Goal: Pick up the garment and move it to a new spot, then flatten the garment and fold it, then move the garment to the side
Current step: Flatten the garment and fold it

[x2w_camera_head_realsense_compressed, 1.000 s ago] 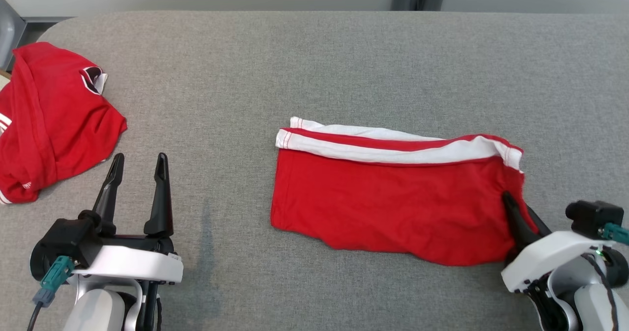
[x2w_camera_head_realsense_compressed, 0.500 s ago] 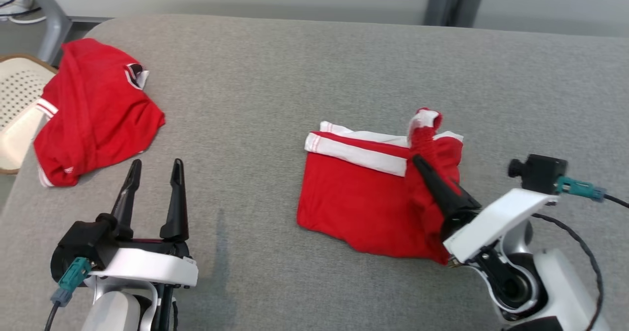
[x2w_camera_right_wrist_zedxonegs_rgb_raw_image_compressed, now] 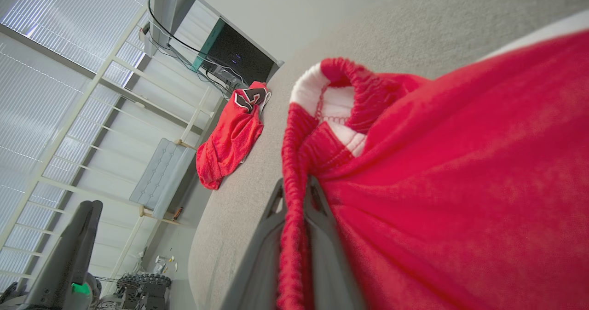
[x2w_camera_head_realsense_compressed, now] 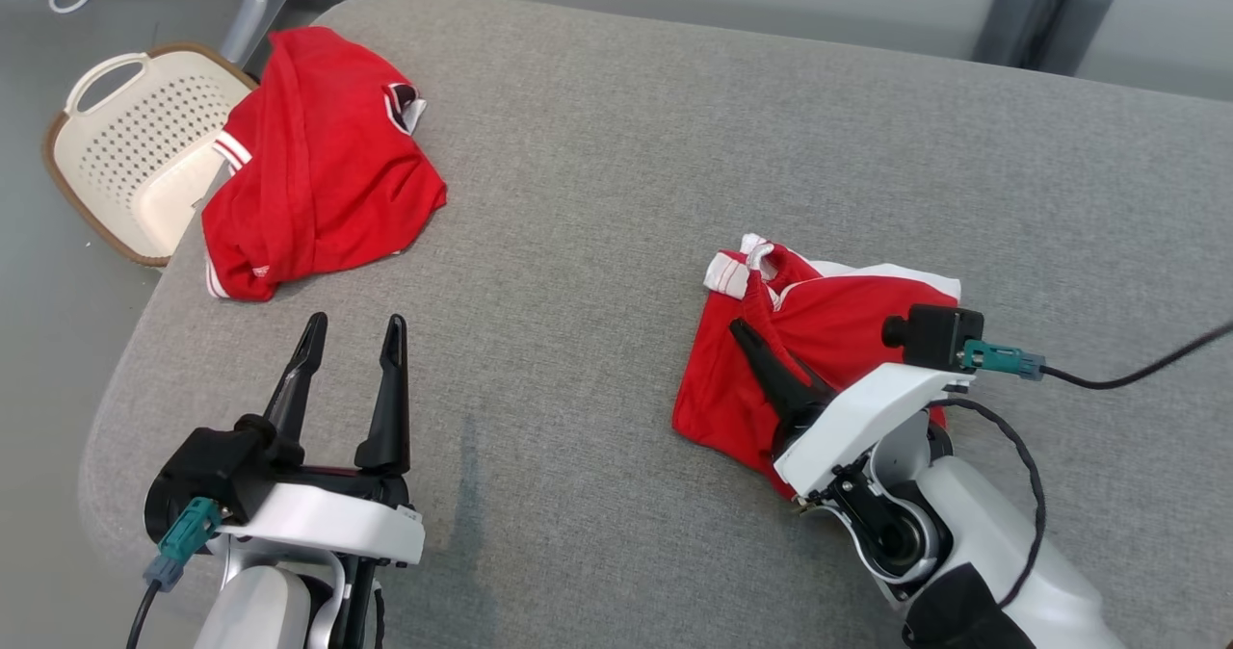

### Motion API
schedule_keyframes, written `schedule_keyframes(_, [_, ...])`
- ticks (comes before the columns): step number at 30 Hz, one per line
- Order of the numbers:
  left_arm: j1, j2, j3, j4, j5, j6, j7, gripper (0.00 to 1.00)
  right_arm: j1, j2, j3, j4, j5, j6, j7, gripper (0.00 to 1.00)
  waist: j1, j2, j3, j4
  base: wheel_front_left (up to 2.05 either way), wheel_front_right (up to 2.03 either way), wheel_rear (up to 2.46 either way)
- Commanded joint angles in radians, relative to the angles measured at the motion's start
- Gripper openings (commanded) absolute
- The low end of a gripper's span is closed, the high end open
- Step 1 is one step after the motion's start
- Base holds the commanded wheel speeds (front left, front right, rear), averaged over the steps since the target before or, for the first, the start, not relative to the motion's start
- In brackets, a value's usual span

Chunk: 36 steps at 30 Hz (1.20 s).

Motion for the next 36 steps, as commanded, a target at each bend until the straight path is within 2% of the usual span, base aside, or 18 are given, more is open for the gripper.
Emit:
schedule_keyframes(1, [-0.016,-0.002,0.004,0.003,0.013,-0.009,0.000,1.00,-0.031,-0.005,0.023,0.042,-0.002,0.001,-0.033,0.00,0.0000,-0.0001,0.005,0.011,0.00,0.00,0.00])
schedule_keyframes(4, [-0.018,-0.008,0.007,0.006,0.017,-0.014,0.000,1.00,-0.077,-0.005,0.071,0.114,-0.010,0.001,-0.097,0.00,0.0000,-0.0001,0.008,0.017,0.00,0.00,0.00])
schedule_keyframes(5, [-0.019,-0.010,0.008,0.007,0.018,-0.016,0.000,1.00,-0.093,-0.004,0.090,0.133,-0.029,0.001,-0.119,0.31,0.0000,-0.0001,0.009,0.017,0.00,0.00,0.00])
schedule_keyframes(6, [-0.020,-0.012,0.010,0.008,0.019,-0.016,0.000,1.00,-0.095,-0.004,0.105,0.140,-0.012,0.001,-0.137,1.00,0.0000,-0.0001,0.011,0.017,0.00,0.00,0.00])
schedule_keyframes(12, [-0.018,-0.016,0.027,0.011,0.037,-0.020,0.000,1.00,-0.138,-0.006,0.160,0.183,-0.065,0.001,-0.249,1.00,0.0000,-0.0001,0.015,-0.014,0.00,0.00,0.00])
schedule_keyframes(19, [-0.019,-0.011,0.052,0.008,0.050,-0.019,0.000,1.00,-0.118,-0.043,0.095,0.126,-0.140,0.001,-0.287,1.00,0.0000,-0.0001,0.013,-0.064,0.00,0.00,0.00])
schedule_keyframes(27, [0.000,0.005,0.081,0.000,0.061,-0.015,0.000,1.00,0.047,-0.081,-0.200,-0.089,-0.340,0.001,-0.286,1.00,0.0000,-0.0001,-0.004,-0.142,0.00,0.00,0.00])
schedule_keyframes(36, [0.024,0.030,0.090,-0.005,0.071,-0.007,0.002,1.00,0.231,-0.081,-0.398,-0.228,-0.493,0.001,-0.285,1.00,0.0000,-0.0001,-0.034,-0.208,0.00,0.00,0.00])
